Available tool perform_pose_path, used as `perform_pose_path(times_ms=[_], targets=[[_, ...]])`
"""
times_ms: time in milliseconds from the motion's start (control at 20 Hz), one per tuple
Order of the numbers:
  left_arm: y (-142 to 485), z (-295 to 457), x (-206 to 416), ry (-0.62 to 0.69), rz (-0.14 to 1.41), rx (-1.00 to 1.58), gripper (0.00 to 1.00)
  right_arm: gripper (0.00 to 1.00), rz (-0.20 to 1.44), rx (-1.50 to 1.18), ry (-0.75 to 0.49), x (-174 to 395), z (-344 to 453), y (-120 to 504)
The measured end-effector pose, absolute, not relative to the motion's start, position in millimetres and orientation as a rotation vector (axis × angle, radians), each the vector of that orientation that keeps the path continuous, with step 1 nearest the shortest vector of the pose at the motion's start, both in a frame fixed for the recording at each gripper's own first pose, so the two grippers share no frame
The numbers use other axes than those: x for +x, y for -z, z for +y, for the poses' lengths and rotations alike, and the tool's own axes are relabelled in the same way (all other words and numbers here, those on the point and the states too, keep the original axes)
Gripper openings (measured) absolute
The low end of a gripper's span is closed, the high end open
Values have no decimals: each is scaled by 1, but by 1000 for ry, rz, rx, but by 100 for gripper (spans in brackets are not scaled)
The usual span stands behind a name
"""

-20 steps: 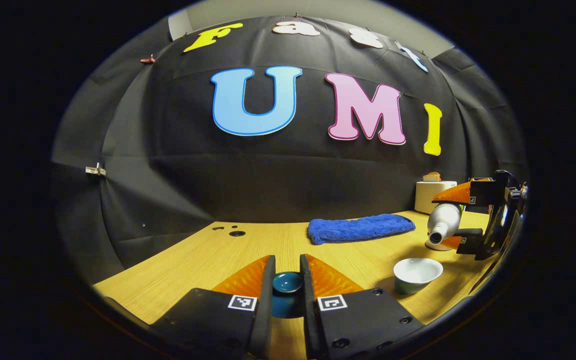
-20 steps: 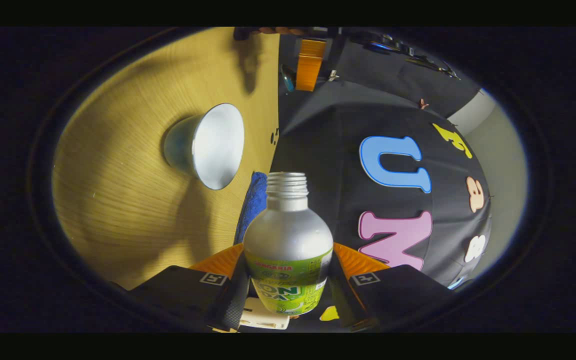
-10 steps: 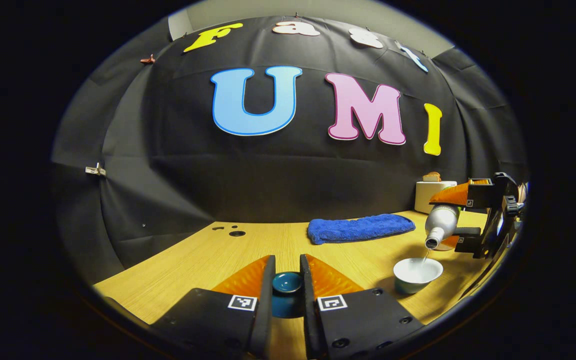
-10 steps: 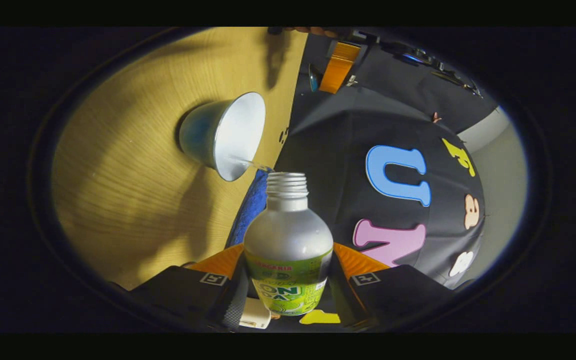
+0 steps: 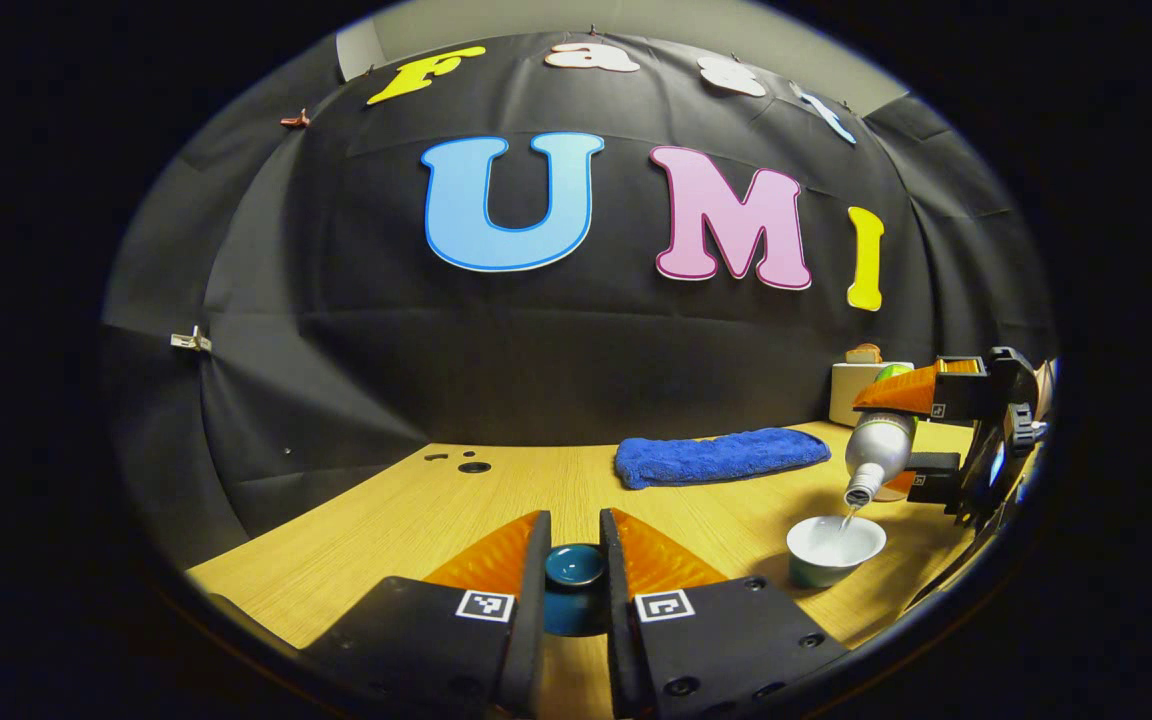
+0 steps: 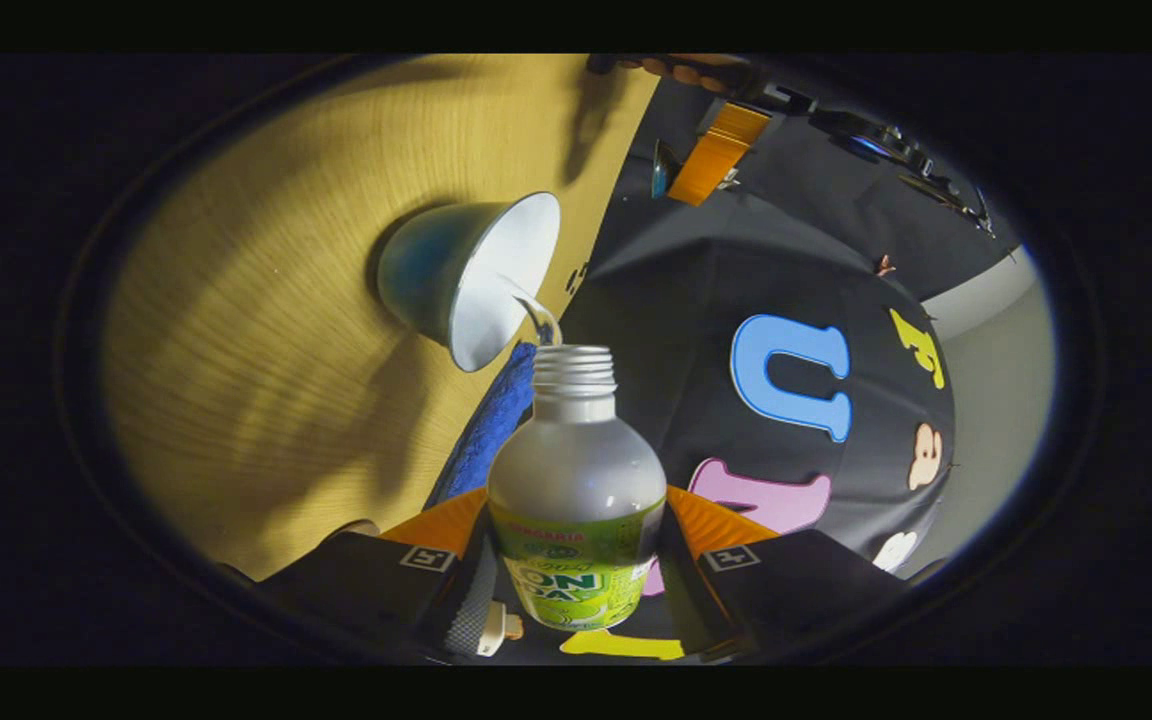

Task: Open the teacup lid with one hand, grasp the water bottle and pour water into the teacup with the other hand; after pouring, place the water bottle on the coaster and then close the teacup lid.

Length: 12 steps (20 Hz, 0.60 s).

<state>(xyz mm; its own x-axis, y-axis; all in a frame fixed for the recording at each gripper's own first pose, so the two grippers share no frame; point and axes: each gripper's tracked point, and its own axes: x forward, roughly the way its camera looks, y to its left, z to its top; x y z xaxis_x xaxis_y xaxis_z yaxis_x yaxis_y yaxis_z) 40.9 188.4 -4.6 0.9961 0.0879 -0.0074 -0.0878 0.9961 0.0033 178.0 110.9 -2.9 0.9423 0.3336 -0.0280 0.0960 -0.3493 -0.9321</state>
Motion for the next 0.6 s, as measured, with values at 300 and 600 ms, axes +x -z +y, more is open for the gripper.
perform_pose_path(times_ms=[300,600], targets=[[5,189,41,-88,7,3,30,74,-347,-1991,-243,179,113,-3],[5,188,41,-84,8,3,30,74,-398,-2064,-216,180,118,-18]])
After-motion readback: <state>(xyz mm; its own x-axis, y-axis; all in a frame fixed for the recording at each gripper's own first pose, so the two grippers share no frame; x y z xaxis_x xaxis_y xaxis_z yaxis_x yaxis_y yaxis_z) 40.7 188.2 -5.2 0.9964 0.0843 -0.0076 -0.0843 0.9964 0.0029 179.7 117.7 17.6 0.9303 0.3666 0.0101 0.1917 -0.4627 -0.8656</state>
